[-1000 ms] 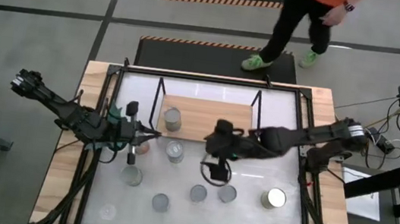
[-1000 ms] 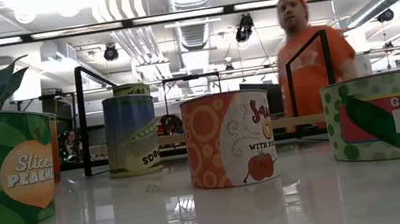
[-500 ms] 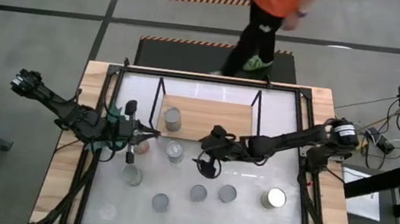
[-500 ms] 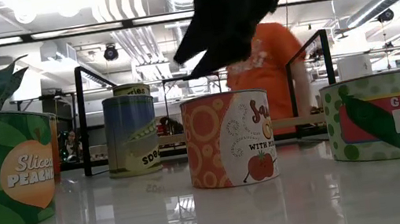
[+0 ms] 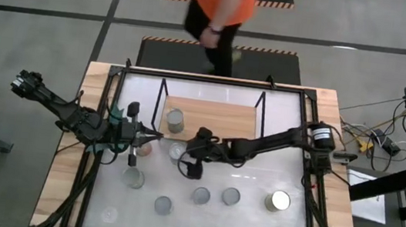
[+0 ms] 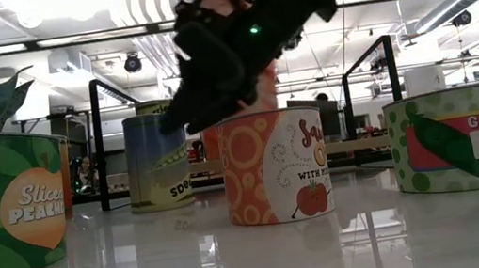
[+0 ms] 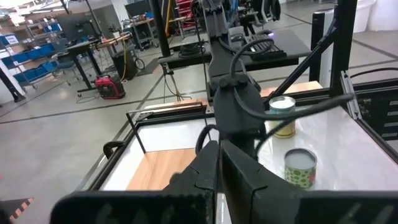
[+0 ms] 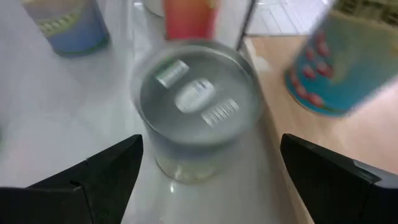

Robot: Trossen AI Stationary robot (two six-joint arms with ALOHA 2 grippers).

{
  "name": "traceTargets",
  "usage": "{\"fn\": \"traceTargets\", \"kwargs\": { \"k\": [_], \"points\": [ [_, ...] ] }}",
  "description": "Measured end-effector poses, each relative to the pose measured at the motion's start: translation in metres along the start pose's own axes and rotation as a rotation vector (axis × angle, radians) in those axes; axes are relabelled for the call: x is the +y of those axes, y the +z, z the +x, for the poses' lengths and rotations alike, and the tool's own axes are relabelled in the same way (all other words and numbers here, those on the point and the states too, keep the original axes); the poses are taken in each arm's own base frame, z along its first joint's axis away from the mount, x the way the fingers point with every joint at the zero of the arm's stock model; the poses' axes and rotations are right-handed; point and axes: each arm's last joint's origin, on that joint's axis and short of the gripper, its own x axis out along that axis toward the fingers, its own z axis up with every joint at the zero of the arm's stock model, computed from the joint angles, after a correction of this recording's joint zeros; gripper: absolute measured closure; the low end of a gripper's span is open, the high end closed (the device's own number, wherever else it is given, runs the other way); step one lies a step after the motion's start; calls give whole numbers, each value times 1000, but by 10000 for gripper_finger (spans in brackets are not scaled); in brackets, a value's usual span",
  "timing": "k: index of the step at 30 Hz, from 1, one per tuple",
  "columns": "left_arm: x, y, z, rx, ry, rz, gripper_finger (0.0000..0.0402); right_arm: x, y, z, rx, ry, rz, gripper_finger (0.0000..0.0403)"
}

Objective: Pick and place cans onto a shelf
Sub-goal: Put the top large canned peas on the shelf

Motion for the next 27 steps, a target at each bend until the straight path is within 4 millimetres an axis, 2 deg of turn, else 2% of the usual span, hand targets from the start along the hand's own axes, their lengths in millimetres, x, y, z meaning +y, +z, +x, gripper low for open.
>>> {"fn": "traceTargets", "kwargs": {
  "k": [9, 15, 18, 22, 27],
  "points": [
    [0, -1, 0, 3, -1, 2, 402, 3, 12, 25, -17, -2, -9, 37],
    [-1, -1, 1, 8, -1, 6, 402, 5, 15, 26, -22, 26, -23, 91],
    [-2, -2, 3, 11, -1, 8, 402, 4, 19, 20, -33, 29, -18, 115],
    [-3, -2, 4, 12, -1, 8, 402, 8, 27, 5, -45, 55, -27, 115],
    [-4, -1, 5, 0, -2, -9, 402, 26, 37, -42, -101, 78, -81, 105]
  ]
}}
